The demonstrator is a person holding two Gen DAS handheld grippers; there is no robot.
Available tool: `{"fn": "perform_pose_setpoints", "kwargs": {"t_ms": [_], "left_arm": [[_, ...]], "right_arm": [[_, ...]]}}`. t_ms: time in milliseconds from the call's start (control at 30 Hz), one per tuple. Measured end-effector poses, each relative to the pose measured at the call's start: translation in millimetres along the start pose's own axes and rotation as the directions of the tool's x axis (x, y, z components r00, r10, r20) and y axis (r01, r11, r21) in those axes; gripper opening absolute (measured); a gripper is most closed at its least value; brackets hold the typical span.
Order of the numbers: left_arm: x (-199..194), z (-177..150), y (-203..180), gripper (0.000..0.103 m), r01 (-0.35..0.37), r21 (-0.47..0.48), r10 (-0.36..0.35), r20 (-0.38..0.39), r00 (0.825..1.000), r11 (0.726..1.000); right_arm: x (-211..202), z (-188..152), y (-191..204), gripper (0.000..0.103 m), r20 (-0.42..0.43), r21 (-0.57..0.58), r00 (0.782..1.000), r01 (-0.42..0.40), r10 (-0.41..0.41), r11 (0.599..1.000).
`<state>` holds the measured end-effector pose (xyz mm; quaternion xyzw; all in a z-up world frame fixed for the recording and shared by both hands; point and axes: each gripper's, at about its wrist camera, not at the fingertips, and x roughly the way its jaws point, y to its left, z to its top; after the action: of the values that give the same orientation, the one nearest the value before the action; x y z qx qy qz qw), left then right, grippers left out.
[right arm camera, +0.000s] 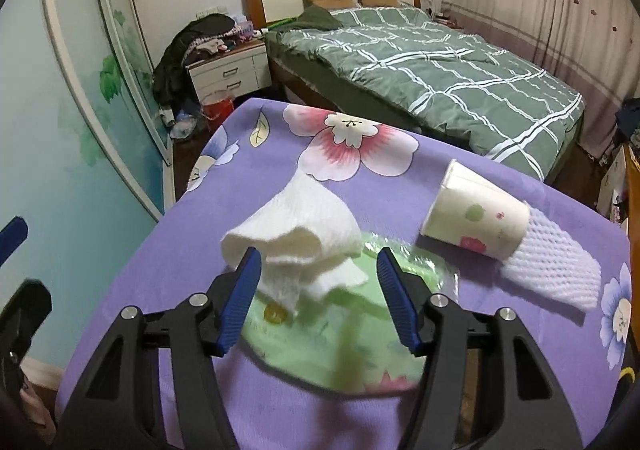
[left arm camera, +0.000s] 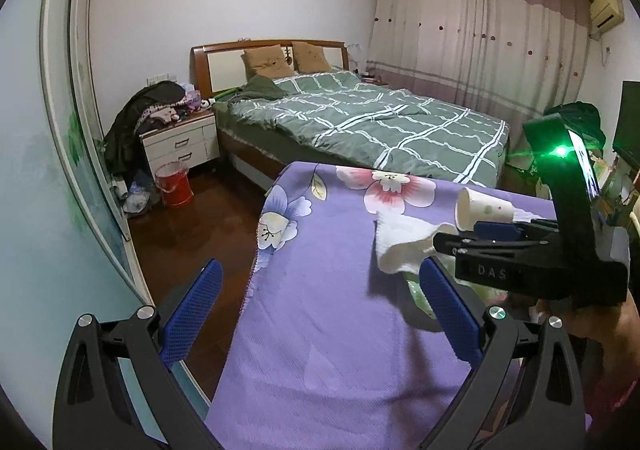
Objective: Collect trash
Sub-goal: 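Grasp the white tissue on the green plastic bag with the right gripper, then carry the white tissue over the bin and open the right gripper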
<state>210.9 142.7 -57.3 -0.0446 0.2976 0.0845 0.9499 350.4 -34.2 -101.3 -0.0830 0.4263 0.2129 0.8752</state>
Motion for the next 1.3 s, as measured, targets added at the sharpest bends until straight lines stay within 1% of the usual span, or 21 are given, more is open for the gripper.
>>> {"fn": "perform_pose_setpoints", "kwargs": {"t_ms": [100, 200, 233, 267, 333, 367, 467, 600, 667, 767, 900, 1000, 1100, 1300], "left_arm": [[5.6, 0.9, 3.2, 0.097, 0.008, -0.004, -0.008, -0.005, 1.0, 1.0], [8.8, 2.5, 4.7, 0.097, 0.009, -0.003, -0.009, -0.001, 1.0, 1.0], [9.2, 2.7, 4.9, 0.097, 0.011, -0.005, -0.011, 0.0, 1.0, 1.0], [8.7, 2.2, 5.6, 0.097, 0.013, -0.006, -0.013, 0.0, 1.0, 1.0], [8.5, 1.5, 7.2, 0.097, 0.017, -0.01, -0.017, 0.001, 1.0, 1.0], [8.2, 0.4, 7.9, 0.097, 0.018, -0.011, -0.018, 0.001, 1.0, 1.0], [4.4, -1.4, 8.8, 0.097, 0.02, -0.011, -0.02, 0.0, 1.0, 1.0], [-2.2, 0.6, 10.3, 0.097, 0.024, -0.012, -0.024, 0.011, 1.0, 1.0], [-8.9, 0.8, 10.0, 0.097, 0.027, -0.013, -0.026, 0.023, 0.999, 1.0], [-19.2, 0.4, 7.3, 0.097, 0.032, -0.012, -0.032, 0.036, 0.999, 0.999], [-29.3, -0.1, -0.6, 0.097, 0.044, 0.0, -0.044, 0.047, 0.998, 0.999], [-40.1, -0.2, -11.2, 0.097, 0.057, 0.015, -0.058, 0.056, 0.997, 0.998], [-51.6, 0.3, -25.8, 0.097, 0.077, 0.034, -0.079, 0.067, 0.995, 0.996], [-71.4, -2.1, -59.5, 0.097, 0.121, 0.073, -0.127, 0.076, 0.989, 0.99]], "right_arm": [[10.2, 4.7, -0.1, 0.051, -0.024, 0.006, 1.0, 0.003, -0.003, 1.0], [20.1, 8.4, -0.5, 0.041, -0.054, 0.022, 0.998, -0.012, 0.013, 1.0], [24.0, 9.1, -1.0, 0.033, -0.07, 0.028, 0.997, -0.019, 0.021, 0.999], [27.0, 9.1, -1.4, 0.022, -0.086, 0.034, 0.996, -0.029, 0.032, 0.999], [26.8, 7.8, -1.7, 0.009, -0.09, 0.04, 0.995, -0.049, 0.053, 0.998], [23.2, 8.0, -1.9, 0.007, -0.078, 0.041, 0.995, -0.05, 0.054, 0.998], [7.4, 10.9, -1.3, 0.005, -0.043, 0.049, 0.996, -0.07, 0.072, 0.996], [-32.8, 17.1, -2.0, 0.005, 0.034, 0.046, 0.995, -0.098, 0.096, 0.994], [-61.8, 18.4, -4.6, 0.005, 0.09, 0.042, 0.991, -0.107, 0.103, 0.993], [-95.5, 16.7, -9.0, 0.005, 0.147, 0.035, 0.983, -0.116, 0.109, 0.993], [-145.4, 9.9, -23.1, 0.005, 0.229, 0.042, 0.967, -0.12, 0.108, 0.992], [-186.8, -1.5, -42.1, 0.005, 0.294, 0.063, 0.952, -0.111, 0.088, 0.992], [-216.9, -13.0, -61.6, 0.005, 0.334, 0.087, 0.941, -0.092, 0.058, 0.992], [-275.1, -49.7, -116.1, 0.005, 0.393, 0.164, 0.918, -0.022, -0.045, 0.986]]}}
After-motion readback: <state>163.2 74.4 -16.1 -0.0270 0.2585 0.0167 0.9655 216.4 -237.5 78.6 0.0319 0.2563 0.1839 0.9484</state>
